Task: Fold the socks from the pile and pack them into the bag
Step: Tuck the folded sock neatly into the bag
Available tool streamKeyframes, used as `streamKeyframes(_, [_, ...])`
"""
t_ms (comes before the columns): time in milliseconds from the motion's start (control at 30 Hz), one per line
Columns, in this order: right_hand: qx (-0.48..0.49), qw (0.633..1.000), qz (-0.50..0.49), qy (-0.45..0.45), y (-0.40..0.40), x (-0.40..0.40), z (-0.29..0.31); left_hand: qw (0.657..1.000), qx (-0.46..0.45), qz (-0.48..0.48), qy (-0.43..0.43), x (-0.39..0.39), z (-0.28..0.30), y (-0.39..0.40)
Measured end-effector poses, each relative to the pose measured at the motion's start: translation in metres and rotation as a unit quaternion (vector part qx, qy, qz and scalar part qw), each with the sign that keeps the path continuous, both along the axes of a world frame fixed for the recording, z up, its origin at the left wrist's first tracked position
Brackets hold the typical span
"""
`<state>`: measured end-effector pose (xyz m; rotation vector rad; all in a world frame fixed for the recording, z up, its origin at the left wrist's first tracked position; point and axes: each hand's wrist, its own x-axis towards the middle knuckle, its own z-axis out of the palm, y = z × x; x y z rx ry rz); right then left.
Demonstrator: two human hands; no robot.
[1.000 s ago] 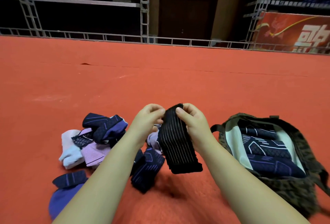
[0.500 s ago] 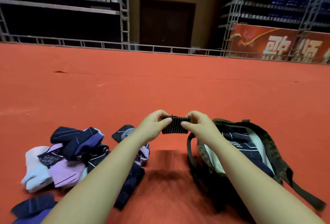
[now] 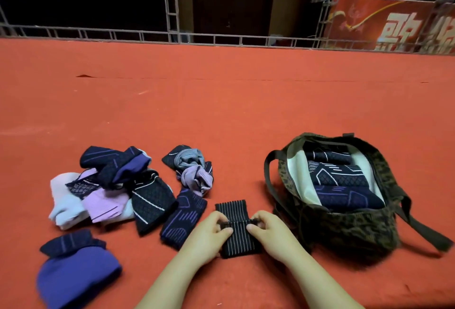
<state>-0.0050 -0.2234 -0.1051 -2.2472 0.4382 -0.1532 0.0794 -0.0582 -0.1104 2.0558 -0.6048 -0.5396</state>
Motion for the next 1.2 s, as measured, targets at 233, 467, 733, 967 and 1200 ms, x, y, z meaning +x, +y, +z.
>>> streamKeyframes(233, [-0.032,0.998,-0.019,-0.044,-0.005,0.007,-0.009,0.976,0.059,-0.081,-0.195,-0.001,-0.02,0.011])
streamKeyframes(467, [-0.111,0.98,0.166,0.0,-0.023,-0.016,-0.019,0.973,0.066,-0.071,-0.211,0.006,-0.023,0.012])
streamKeyframes(733, [-0.158,0.977,0.108,-0.096,-0.001,-0.016,-0.009,0.98,0.03,-0.019,-0.194,-0.006,-0.017,0.013])
streamKeyframes(967, [-0.111,0.993,-0.029,-0.014,0.014,-0.009,-0.013,0.963,0.183,0.05,-0.191,-0.016,-0.015,-0.002])
streamKeyframes(1200, [-0.181,0.979,-0.045,0.088,0.015,-0.003,-0.008,0.96,0.213,0.075,-0.167,-0.016,-0.017,-0.009])
